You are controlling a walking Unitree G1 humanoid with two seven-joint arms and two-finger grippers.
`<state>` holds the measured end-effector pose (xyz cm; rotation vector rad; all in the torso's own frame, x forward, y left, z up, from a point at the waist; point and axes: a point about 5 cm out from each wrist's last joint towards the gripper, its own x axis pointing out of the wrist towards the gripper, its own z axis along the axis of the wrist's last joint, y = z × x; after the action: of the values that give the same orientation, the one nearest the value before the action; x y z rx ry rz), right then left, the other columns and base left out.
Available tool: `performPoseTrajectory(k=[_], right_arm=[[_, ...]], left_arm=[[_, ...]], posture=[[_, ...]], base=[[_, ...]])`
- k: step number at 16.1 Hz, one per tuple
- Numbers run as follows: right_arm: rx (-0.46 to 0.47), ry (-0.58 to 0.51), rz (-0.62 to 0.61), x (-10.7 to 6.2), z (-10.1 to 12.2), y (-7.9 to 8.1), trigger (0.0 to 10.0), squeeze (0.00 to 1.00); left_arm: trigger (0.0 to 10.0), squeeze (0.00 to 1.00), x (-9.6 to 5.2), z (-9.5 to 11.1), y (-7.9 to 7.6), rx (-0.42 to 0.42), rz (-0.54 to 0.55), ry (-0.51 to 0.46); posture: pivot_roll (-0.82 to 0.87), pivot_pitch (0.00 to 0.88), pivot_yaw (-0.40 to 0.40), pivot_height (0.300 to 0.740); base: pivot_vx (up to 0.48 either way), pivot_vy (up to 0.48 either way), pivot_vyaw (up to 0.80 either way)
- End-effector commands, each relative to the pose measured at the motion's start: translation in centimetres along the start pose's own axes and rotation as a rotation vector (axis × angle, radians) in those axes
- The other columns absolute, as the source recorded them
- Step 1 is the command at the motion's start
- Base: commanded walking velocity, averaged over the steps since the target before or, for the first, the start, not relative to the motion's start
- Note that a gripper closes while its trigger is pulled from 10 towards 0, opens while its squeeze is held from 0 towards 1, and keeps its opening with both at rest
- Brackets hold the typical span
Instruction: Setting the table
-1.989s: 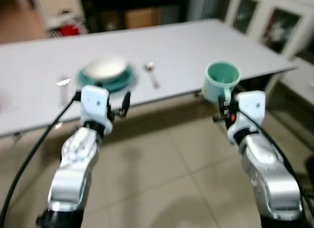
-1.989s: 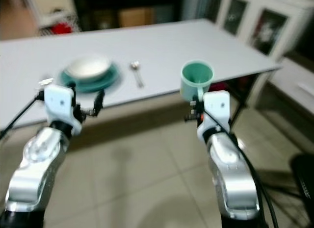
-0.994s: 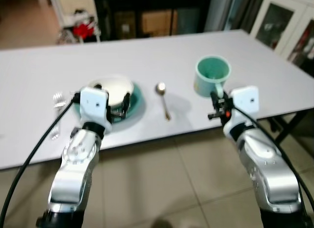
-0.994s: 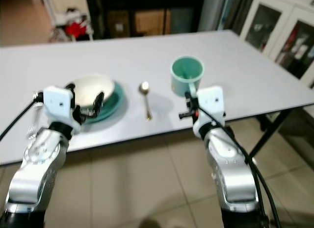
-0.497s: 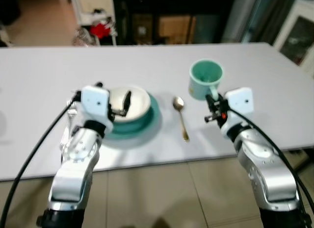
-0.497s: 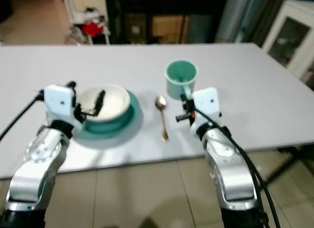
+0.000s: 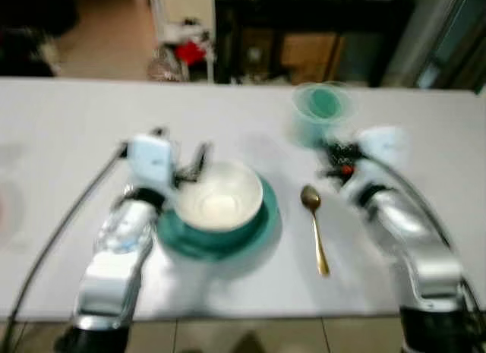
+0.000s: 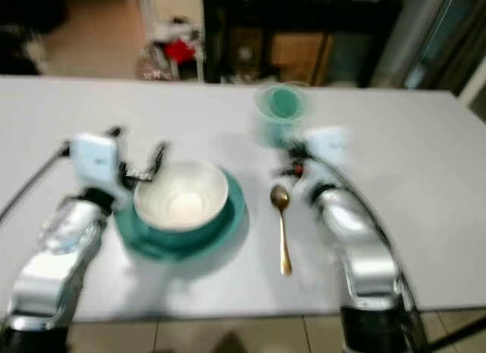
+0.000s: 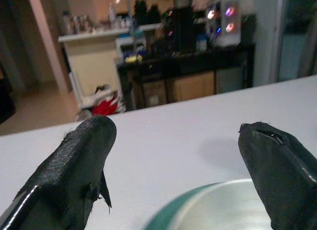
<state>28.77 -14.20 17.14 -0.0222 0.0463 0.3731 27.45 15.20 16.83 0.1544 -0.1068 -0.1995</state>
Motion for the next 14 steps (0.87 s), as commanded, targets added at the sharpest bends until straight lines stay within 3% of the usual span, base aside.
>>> performPoseTrajectory(k=[1, 3, 4, 8, 10, 11, 14], right_arm=[[-0.011, 0.023, -0.006, -0.3, 0.0, -1.0, 10.0, 0.0], [-0.021, 0.075, 0.0, 0.2, -0.5, -1.3, 10.0, 0.0], [0.008, 0.082, -0.014, 0.8, -0.8, -1.7, 10.0, 0.0], [0.071, 0.093, -0.013, 1.9, -1.9, -1.8, 10.0, 0.0], [0.079, 0.115, -0.019, 2.9, -2.5, -1.8, 10.0, 0.0], [0.095, 0.131, -0.018, 3.6, -3.0, -1.7, 10.0, 0.0], [0.114, 0.166, 0.018, 3.9, -4.2, -0.9, 10.0, 0.0]], left_arm=[[10.0, 0.0, 0.3, 0.6, -0.8, -0.007, -0.037, -0.02], [10.0, 0.0, 0.3, 0.9, -1.0, -0.017, -0.074, -0.014], [10.0, 0.0, 0.0, 1.4, -1.4, -0.013, -0.149, -0.023], [10.0, 0.0, -0.3, 2.8, -1.5, -0.053, -0.271, -0.063], [10.0, 0.0, -0.6, 3.6, -2.1, -0.088, -0.39, -0.046], [10.0, 0.0, -1.3, 4.0, -2.8, -0.102, -0.511, -0.016], [10.0, 0.0, -2.1, 3.8, -3.1, -0.095, -0.607, 0.056]], posture=[[0.0, 0.0, -0.014, 0.74], [0.0, 0.0, -0.01, 0.74], [0.0, 0.0, -0.011, 0.74], [0.01, 0.0, 0.001, 0.74], [0.01, 0.0, 0.009, 0.74], [0.02, 0.0, 0.01, 0.74], [0.03, 0.0, 0.009, 0.74]], base=[[0.416, 0.0, 0.0], [0.0, 0.0, 0.0], [0.0, 0.0, 0.0], [0.0, 0.0, 0.0], [0.0, 0.0, 0.0], [0.0, 0.0, 0.0], [0.0, 0.0, 0.0]])
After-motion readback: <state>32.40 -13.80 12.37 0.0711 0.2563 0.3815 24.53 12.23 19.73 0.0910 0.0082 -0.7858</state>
